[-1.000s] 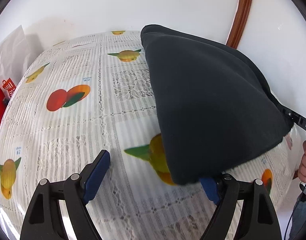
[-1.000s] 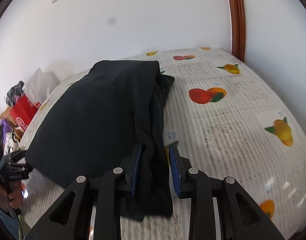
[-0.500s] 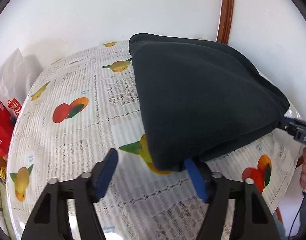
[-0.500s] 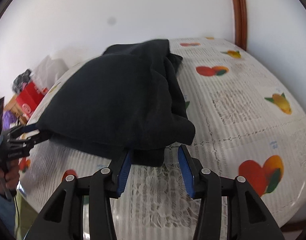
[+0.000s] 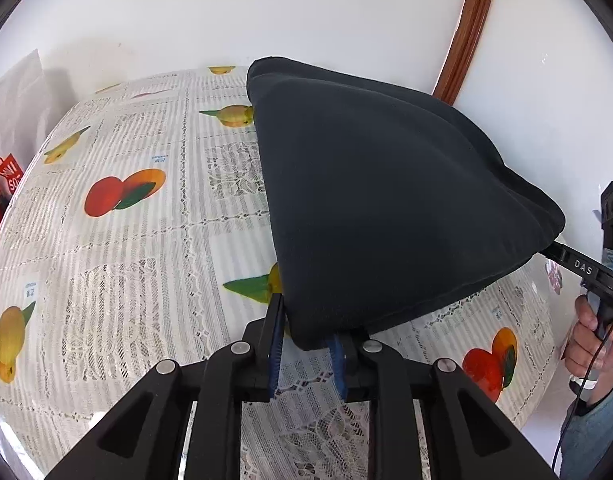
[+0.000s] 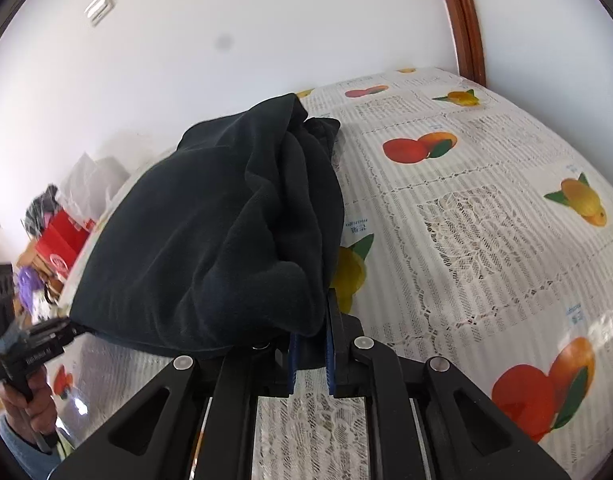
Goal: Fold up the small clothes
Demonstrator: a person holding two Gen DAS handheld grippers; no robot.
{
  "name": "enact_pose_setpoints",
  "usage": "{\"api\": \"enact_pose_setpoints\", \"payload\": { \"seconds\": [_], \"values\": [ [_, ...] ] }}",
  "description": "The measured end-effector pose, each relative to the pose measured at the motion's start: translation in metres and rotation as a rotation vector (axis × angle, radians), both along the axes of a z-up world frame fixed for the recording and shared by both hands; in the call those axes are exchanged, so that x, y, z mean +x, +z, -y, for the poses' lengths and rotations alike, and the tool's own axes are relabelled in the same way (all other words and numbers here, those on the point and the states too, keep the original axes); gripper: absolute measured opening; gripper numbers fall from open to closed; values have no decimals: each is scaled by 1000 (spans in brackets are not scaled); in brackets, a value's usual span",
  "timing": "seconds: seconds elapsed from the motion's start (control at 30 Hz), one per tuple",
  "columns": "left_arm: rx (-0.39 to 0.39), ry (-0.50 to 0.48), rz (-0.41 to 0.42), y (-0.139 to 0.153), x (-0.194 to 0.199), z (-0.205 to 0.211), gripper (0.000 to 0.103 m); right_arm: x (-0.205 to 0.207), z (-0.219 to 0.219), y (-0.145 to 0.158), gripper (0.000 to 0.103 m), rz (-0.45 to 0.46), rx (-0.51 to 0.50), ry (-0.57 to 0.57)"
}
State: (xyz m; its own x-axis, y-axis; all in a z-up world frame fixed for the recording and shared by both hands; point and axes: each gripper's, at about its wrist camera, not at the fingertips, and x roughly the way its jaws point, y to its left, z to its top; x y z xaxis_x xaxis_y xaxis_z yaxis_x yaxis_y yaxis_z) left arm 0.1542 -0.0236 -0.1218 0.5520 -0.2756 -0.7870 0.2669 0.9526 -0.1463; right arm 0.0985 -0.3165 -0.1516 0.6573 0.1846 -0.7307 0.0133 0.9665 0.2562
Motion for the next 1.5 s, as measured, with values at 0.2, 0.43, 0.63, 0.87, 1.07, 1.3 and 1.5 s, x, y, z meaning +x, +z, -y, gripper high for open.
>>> {"api": "enact_pose_setpoints", "payload": {
  "seconds": [0.2,0.43,0.63,0.87,1.07,1.3,1.5],
  "values": [
    [31,-33,41,13,-20,-4,46,-31,9,33,18,63,-149,15],
    [-82,-109,96,44,-32,5,53,-23,6,80,37,195,-123,37],
    [6,-60,169,58,-13,15,53,19,-16,52,13,87,-115,60],
    [-3,19,12,9,25,0,60,-6,-13,18,4,72,-100,48],
    [-24,3,10,7,27,-7,65,-14,-13,36,6,80,-115,78],
    [-23,-4,15,5,27,-4,70,34,-21,38,9,58,-97,64],
    [-54,-5,7,3,27,-7,71,29,-8,32,4,128,-34,28]
  ]
}}
